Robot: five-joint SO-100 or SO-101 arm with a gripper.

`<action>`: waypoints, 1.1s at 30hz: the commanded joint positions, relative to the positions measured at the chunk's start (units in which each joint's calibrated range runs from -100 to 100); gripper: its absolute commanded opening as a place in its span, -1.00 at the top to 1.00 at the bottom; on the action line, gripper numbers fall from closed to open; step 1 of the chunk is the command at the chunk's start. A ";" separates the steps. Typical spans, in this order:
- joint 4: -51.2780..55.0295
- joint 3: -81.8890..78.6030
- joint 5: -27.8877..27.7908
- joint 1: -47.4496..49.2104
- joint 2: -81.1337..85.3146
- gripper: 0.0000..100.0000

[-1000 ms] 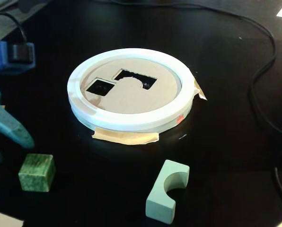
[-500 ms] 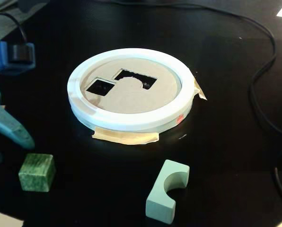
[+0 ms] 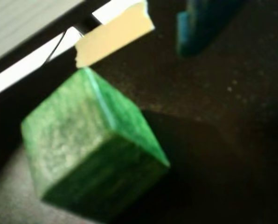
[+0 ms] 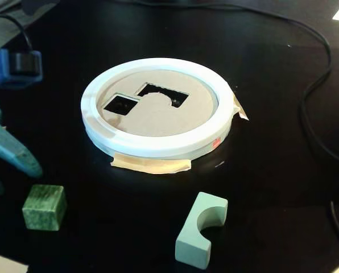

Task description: Pick up the square block and drop it in corresponding square shaped hole

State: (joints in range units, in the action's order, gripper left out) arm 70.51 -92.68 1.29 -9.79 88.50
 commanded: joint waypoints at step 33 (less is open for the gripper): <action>-0.22 40.13 -5.71 6.04 -58.18 -1.00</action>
State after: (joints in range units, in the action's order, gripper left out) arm 70.51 -59.59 -3.25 -4.80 37.49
